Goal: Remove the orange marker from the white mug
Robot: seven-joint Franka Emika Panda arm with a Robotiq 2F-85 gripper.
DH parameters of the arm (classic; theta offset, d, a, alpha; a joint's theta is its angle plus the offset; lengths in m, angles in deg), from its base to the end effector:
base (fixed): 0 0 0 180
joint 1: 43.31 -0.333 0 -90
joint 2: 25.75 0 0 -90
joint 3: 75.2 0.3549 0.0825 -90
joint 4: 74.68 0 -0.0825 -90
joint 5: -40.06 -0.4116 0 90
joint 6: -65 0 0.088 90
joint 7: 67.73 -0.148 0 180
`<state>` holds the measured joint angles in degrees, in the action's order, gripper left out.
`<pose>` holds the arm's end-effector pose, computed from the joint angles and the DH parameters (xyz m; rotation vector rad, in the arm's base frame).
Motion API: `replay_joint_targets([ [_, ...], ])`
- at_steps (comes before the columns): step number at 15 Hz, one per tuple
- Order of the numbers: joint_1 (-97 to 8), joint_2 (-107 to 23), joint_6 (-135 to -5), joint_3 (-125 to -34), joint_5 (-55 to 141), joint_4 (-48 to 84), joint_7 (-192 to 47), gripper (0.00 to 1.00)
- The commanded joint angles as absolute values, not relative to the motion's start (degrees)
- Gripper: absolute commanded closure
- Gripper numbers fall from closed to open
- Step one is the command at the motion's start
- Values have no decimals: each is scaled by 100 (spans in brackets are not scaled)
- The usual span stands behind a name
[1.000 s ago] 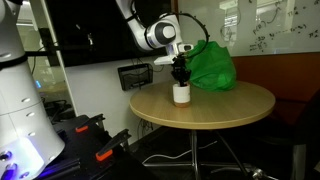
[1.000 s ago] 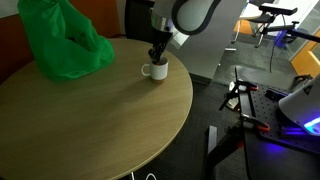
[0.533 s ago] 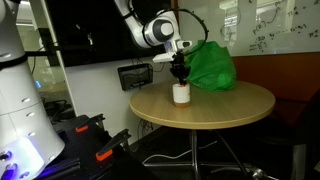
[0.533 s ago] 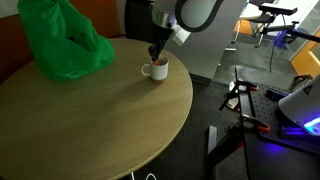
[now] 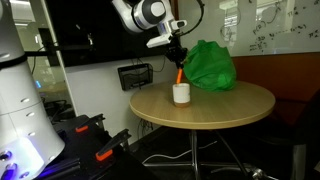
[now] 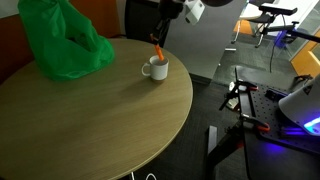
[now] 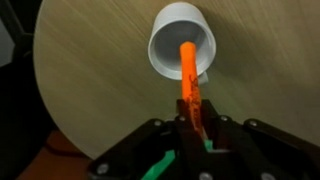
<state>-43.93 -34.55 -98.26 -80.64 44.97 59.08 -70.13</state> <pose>0.5843 -0.0457 0.2874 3.0304 -0.0677 0.5516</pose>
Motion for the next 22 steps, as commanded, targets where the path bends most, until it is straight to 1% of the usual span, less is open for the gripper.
replay_joint_targets([
  [1,-4208,-2816,-9705,-7818,4190,6295,-6439,95],
  [3,-4274,-2581,-9554,-7689,3406,6420,-5505,95],
  [4,-4323,-2545,-9282,-7590,2806,6405,-4862,95],
  [6,-4373,-2581,-8655,-7490,2305,6330,-4233,95],
  [8,-4420,-2800,-8099,-7429,2440,6254,-4156,95],
  [10,-4443,-3083,-7853,-7358,2763,6213,-4317,95],
  [15,-4506,-4036,-7622,-7170,3403,5878,-4651,95],
  [18,-4564,-4532,-7807,-7044,3601,5598,-4861,95],
  [21,-4592,-4761,-8058,-6959,3690,5409,-4979,95],
  [22,-4596,-4801,-8143,-6958,3711,5373,-5043,55],
])
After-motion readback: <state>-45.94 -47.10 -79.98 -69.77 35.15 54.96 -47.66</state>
